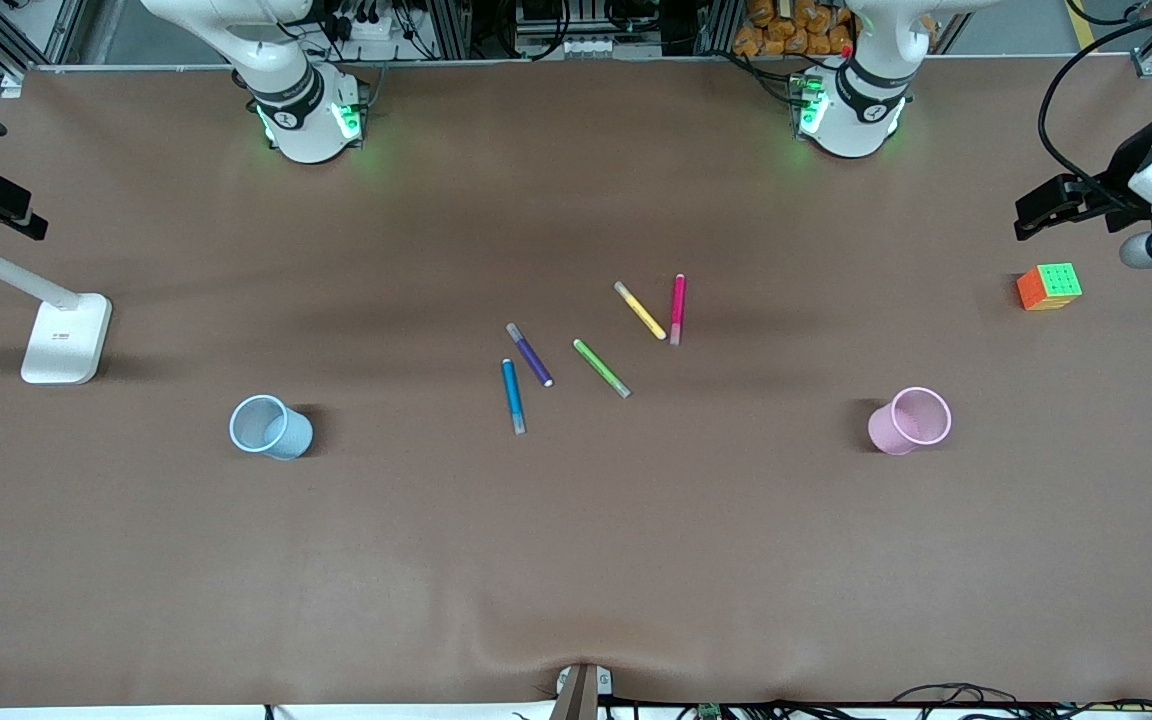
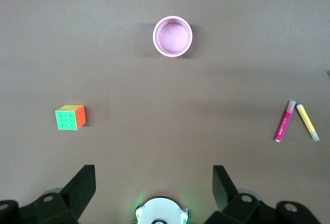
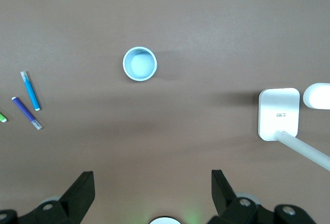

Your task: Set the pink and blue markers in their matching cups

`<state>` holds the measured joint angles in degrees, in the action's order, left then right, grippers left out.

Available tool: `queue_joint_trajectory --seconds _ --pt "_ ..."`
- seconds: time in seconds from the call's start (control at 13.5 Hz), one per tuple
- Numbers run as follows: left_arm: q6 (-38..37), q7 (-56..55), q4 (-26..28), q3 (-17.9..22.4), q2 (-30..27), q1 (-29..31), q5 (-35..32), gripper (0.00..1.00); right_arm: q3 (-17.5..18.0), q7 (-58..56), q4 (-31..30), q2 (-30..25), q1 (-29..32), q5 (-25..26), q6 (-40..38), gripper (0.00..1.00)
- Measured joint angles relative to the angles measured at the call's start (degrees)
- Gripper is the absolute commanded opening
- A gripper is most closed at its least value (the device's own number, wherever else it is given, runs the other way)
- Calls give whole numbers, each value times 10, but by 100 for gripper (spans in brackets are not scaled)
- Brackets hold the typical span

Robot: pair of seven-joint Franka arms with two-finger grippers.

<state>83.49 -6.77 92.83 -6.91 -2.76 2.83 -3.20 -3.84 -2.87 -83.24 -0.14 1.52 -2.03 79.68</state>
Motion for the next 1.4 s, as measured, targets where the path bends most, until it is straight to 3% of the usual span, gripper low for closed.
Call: queue_joint_trajectory --seconds 0.52,0.96,1.4 --pt "-25 0 22 -24 7 -4 0 100 0 0 0 1 0 0 0 100" --pt "-25 -4 35 -79 47 -12 0 100 1 0 0 4 -1 0 0 100" --pt "-9 -23 102 -114 54 -15 11 100 2 0 0 4 -1 0 0 100"
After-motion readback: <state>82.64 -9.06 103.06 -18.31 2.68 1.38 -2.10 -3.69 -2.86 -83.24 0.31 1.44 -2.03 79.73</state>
